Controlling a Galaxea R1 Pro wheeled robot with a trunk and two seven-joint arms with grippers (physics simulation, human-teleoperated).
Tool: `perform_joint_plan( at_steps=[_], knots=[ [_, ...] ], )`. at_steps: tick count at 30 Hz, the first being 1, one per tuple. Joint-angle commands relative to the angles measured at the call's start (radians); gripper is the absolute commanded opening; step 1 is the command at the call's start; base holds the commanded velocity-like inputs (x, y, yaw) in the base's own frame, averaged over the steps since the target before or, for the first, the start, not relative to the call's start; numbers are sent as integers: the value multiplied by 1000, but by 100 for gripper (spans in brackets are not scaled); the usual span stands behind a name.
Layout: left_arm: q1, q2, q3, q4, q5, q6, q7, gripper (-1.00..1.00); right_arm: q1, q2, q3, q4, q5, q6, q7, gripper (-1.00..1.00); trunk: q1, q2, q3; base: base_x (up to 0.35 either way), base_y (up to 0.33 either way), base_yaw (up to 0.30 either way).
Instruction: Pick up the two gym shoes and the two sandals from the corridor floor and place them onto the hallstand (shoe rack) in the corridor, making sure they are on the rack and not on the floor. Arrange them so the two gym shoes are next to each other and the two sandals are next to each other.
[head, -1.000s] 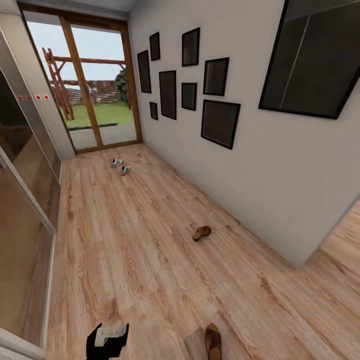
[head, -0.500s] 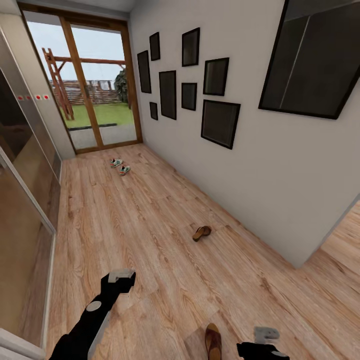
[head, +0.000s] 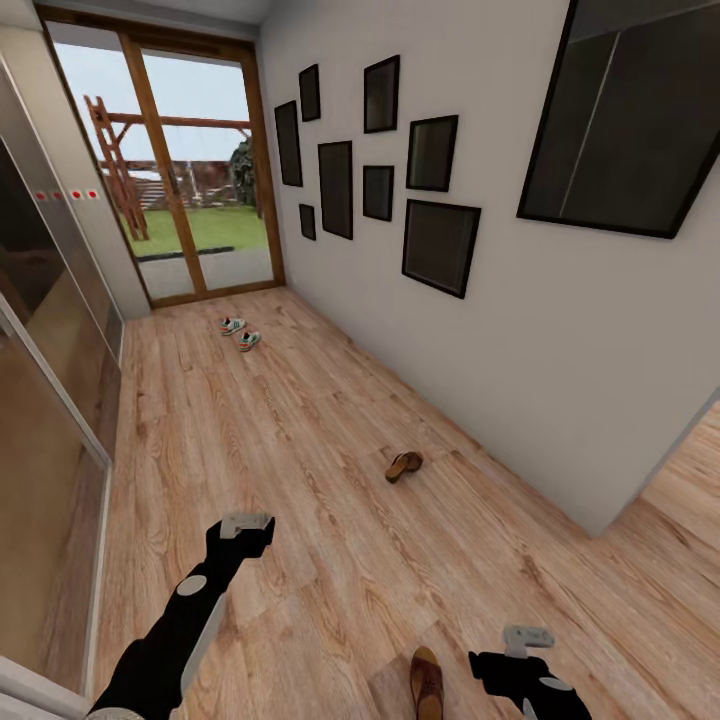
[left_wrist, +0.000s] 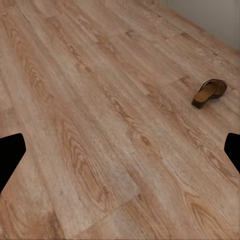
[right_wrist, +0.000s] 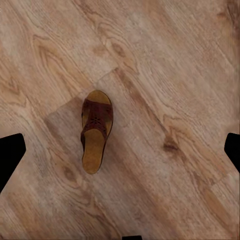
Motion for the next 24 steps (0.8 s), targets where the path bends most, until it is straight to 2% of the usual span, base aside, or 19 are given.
perform_joint_plan(
  at_steps=[1, 16, 22, 23, 24],
  knots=[
    [-3, 0, 0, -3, -1, 5, -1, 100, -1, 0, -1, -7, 2, 8, -2, 100, 0, 0, -1, 0, 0, 0],
    [-84, -8, 1, -2, 1, 4, -4, 100, -2, 2, 2, -92, 8, 1, -3, 100, 0, 0, -1, 0, 0, 0],
    [-118, -8, 1, 0, 0, 4, -4, 100, -21, 4, 3, -125, 8, 0, -4, 100, 0, 0, -1, 0, 0, 0],
    [-130, -8, 1, 0, 0, 4, -5, 100, -40, 4, 3, -199, 10, -1, -5, 100, 0, 0, -1, 0, 0, 0],
    [-130, -8, 1, 0, 0, 4, -5, 100, -52, 4, 3, -199, 10, -1, -5, 100, 0, 0, -1, 0, 0, 0]
  ],
)
